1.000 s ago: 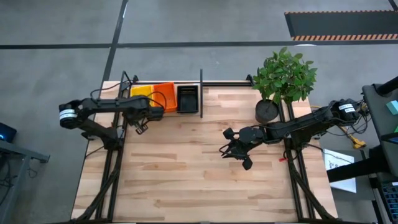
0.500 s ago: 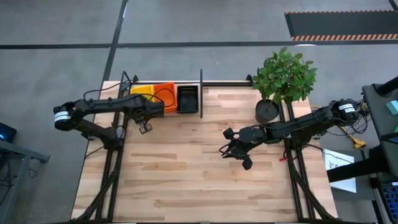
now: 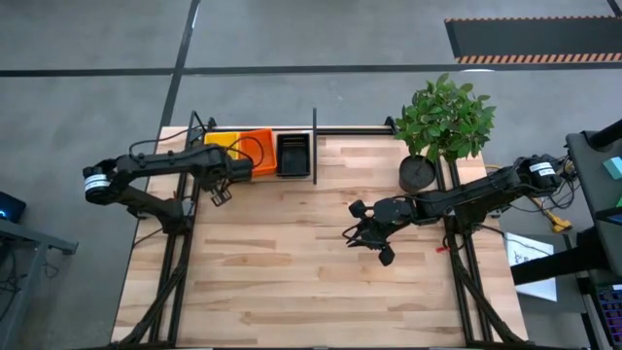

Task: Stack baskets on shelf by color
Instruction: Adjust the orange bins on the shelf

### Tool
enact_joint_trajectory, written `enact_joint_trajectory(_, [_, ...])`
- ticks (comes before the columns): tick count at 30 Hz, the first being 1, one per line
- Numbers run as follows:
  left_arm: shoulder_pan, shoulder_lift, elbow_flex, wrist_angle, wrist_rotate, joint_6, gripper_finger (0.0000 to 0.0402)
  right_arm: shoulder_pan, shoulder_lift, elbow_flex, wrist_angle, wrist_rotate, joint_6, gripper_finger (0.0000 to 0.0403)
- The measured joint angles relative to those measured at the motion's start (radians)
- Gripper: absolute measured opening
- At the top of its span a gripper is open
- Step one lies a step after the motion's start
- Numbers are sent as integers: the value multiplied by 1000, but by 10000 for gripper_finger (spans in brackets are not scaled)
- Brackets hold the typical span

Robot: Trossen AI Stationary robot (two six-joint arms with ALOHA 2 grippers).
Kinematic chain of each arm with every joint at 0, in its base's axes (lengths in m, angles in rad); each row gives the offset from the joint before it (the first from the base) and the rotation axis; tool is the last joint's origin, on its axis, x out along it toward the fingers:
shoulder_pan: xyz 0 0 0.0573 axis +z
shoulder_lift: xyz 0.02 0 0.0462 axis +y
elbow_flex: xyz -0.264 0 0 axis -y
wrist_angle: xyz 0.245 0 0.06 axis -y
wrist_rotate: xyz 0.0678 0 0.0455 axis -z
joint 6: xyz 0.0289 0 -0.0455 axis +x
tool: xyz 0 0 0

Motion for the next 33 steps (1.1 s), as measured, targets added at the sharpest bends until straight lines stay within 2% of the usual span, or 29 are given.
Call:
enact_joint_trajectory(5, [-20, -3, 32, 113, 157, 37, 5, 0, 0, 0, 0, 0, -6, 31])
enact_joint_trajectory(10, [-50, -18, 37, 419, 315, 280, 5, 0, 0, 0, 8, 0, -10, 31])
enact_joint_trajectory(12, [-58, -18, 37, 525, 347, 399, 5, 0, 0, 0, 8, 0, -10, 31])
enact_joint_trajectory(17, [-55, -14, 36, 752, 311, 601, 5, 0, 0, 0, 8, 0, 0, 31])
enact_joint_trajectory(21, [-39, -13, 29, 853, 141, 686, 5, 0, 0, 0, 9, 0, 10, 31])
enact_joint_trajectory(23, [-20, -13, 29, 853, 96, 710, 5, 0, 0, 0, 9, 0, 10, 31])
enact_joint_trajectory(29, [38, -13, -9, 851, 127, 714, 5, 0, 0, 0, 8, 0, 10, 31])
enact_joint_trajectory(33, [48, -13, -20, 779, 173, 710, 5, 0, 0, 0, 8, 0, 10, 31])
